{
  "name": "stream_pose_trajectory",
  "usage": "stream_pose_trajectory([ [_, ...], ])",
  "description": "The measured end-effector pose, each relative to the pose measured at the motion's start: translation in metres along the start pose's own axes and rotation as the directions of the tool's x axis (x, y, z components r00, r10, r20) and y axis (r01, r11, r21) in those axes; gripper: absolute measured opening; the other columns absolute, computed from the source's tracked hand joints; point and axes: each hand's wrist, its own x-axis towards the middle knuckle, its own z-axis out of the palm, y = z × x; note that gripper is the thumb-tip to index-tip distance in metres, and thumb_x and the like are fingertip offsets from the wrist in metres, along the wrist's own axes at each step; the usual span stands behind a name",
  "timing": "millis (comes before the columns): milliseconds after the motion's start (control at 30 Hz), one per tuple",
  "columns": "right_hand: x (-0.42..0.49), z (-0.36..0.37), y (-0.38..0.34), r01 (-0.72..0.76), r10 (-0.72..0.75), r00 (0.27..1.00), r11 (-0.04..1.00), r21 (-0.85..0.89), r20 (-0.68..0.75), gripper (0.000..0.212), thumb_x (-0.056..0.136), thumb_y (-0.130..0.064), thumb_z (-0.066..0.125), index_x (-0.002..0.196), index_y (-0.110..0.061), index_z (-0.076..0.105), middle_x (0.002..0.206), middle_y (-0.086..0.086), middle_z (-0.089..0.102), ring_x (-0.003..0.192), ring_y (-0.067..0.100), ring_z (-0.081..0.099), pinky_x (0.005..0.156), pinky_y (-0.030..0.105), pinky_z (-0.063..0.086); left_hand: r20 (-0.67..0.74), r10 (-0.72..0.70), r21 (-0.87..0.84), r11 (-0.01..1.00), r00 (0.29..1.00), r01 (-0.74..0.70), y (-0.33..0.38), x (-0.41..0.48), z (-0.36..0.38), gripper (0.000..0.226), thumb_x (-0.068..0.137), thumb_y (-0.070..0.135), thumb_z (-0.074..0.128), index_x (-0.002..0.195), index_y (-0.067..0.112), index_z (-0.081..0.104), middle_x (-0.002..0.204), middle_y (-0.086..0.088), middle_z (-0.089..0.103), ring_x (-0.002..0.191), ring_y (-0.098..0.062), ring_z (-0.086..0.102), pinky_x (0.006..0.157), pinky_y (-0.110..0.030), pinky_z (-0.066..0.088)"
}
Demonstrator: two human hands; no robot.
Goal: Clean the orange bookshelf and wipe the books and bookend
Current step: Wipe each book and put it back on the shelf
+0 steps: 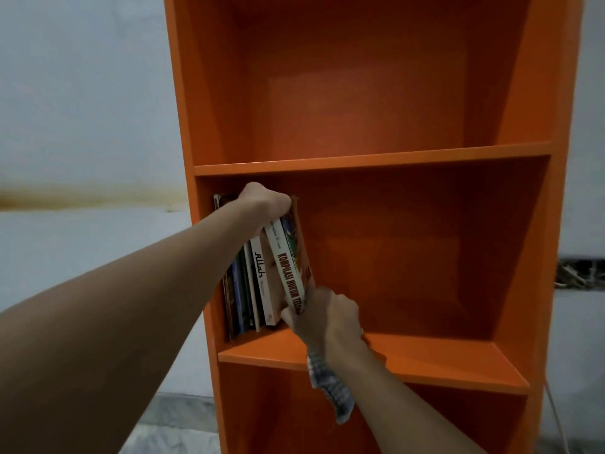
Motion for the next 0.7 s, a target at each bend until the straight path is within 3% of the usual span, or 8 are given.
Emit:
stream_pose_trajectory([
  [100,0.022,0.034,0.004,-0.029,0.029,1.0,1.0,0.004,-0.009,0.043,0.088,-0.062,0.045,0.088,-0.023,0.063,0.083,-0.007,0.069,0.07,0.014,0.069,0.061,0.03,0.058,-0.006,0.063,0.107,0.992,0.998,-0.062,-0.006,0.033,0.014,0.017,0.096,0.025,0.057,0.095,0.009,0.051,0.089,-0.012,0.066,0.076,-0.023,0.069,0.075,-0.033,0.06],
  [167,0.033,0.053,0.005,-0.046,0.046,0.999,0.999,-0.006,-0.005,0.046,0.088,-0.063,0.042,0.088,-0.022,0.065,0.087,-0.007,0.07,0.071,0.016,0.069,0.062,0.03,0.059,0.017,0.155,0.223,0.963,0.988,-0.155,-0.013,0.047,0.021,0.018,0.098,0.029,0.055,0.096,0.011,0.052,0.084,-0.008,0.062,0.068,-0.018,0.062,0.06,-0.026,0.053],
  [233,0.045,0.07,0.008,-0.039,0.039,0.999,0.999,-0.029,0.02,0.049,0.088,-0.065,0.04,0.092,-0.023,0.065,0.09,-0.005,0.071,0.074,0.017,0.07,0.065,0.031,0.059,0.077,0.264,0.356,0.893,0.961,-0.274,-0.022,0.058,0.029,0.018,0.099,0.025,0.052,0.105,0.01,0.06,0.093,-0.007,0.063,0.069,-0.016,0.059,0.057,-0.024,0.048],
  [333,0.064,0.081,0.009,-0.097,0.075,0.982,0.988,0.12,0.174,0.047,0.087,-0.066,0.045,0.105,-0.026,0.064,0.103,-0.005,0.07,0.09,0.018,0.068,0.078,0.036,0.058,0.182,0.368,0.577,0.711,0.912,-0.402,-0.04,0.061,0.038,0.033,0.1,0.028,0.048,0.129,0.015,0.057,0.126,-0.01,0.057,0.105,-0.025,0.057,0.089,-0.037,0.054],
  [433,0.078,0.081,0.015,-0.25,0.08,0.902,0.898,0.363,0.425,0.046,0.086,-0.061,0.059,0.12,-0.03,0.062,0.118,-0.005,0.067,0.106,0.018,0.064,0.092,0.038,0.053,0.253,0.512,0.802,0.364,0.821,-0.474,-0.064,0.068,0.043,0.047,0.095,0.038,0.053,0.139,0.024,0.05,0.151,-0.006,0.033,0.135,-0.029,0.03,0.113,-0.038,0.03],
  [567,0.075,0.084,0.035,-0.201,0.048,0.843,0.952,0.231,0.536,0.091,0.078,-0.06,0.072,0.152,-0.022,0.033,0.151,0.004,0.037,0.137,0.027,0.04,0.11,0.035,0.038,0.2,0.567,0.873,0.266,0.799,-0.408,-0.084,0.072,0.047,0.057,0.09,0.052,0.058,0.141,0.027,0.049,0.154,-0.008,0.022,0.142,-0.029,0.018,0.119,-0.042,0.015],
  [633,0.071,0.084,0.04,-0.19,0.051,0.833,0.962,0.198,0.551,0.099,0.076,-0.059,0.075,0.154,-0.021,0.028,0.155,0.003,0.027,0.138,0.027,0.035,0.111,0.034,0.035,0.18,0.55,0.913,0.216,0.816,-0.347,-0.088,0.071,0.05,0.065,0.089,0.058,0.054,0.146,0.031,0.038,0.159,-0.012,0.009,0.149,-0.032,0.005,0.121,-0.052,-0.001],
  [700,0.073,0.085,0.038,-0.202,0.053,0.84,0.954,0.221,0.539,0.096,0.077,-0.049,0.078,0.151,-0.016,0.027,0.15,0.005,0.034,0.131,0.022,0.04,0.105,0.028,0.035,0.157,0.539,0.922,0.22,0.827,-0.319,-0.089,0.071,0.051,0.075,0.089,0.061,0.051,0.152,0.03,0.024,0.162,-0.014,0.0,0.151,-0.033,-0.003,0.121,-0.056,-0.003],
])
